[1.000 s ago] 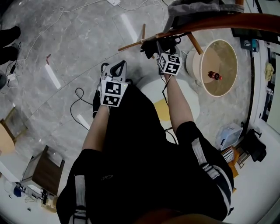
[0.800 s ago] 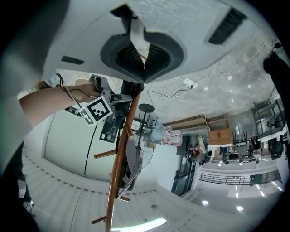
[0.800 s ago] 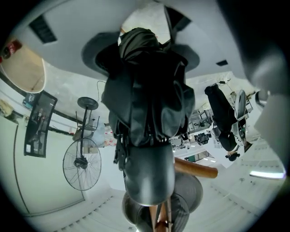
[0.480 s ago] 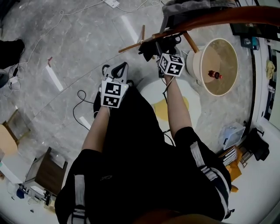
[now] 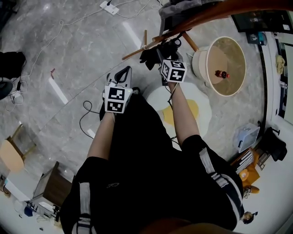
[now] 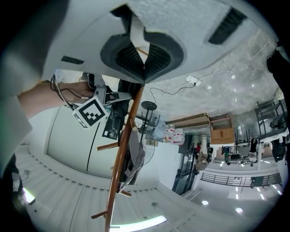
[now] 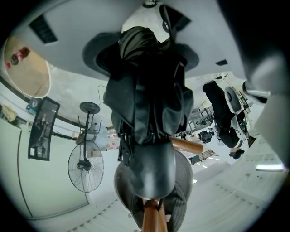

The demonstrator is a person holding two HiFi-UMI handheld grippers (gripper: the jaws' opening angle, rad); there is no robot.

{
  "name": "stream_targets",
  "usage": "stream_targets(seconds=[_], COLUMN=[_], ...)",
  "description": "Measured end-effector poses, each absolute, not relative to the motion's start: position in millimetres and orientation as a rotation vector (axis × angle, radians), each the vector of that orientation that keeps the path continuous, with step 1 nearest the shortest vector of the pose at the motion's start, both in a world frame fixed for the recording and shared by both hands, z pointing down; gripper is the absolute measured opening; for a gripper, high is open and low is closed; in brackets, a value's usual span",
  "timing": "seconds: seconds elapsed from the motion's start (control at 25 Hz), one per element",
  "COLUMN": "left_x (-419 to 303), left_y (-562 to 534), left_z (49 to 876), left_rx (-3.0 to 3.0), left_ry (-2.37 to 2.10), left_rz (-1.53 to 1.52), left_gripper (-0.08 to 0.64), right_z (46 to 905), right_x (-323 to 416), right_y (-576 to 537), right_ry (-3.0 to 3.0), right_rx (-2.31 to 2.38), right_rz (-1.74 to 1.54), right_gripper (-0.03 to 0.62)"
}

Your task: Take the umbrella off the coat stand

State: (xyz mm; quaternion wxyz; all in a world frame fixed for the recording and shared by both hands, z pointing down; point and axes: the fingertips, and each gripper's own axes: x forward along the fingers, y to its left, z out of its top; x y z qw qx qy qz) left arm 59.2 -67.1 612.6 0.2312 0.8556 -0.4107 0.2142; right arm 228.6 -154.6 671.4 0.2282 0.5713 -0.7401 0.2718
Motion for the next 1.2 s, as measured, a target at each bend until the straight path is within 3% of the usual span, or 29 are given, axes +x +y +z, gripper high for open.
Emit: stream_targets(seconds=[1.2], left_x=[67], left_y=[-73], left_z=[611], left_rx=[2.393], left_ry=[-1.024], left_rz=[0.616], left_gripper=[0.003], right_z=[642], right_x=[235], right_y=[-155], right_ry=[-2.014], right_rx=[1.655], right_rz=[0.741], right_gripper=[0.252])
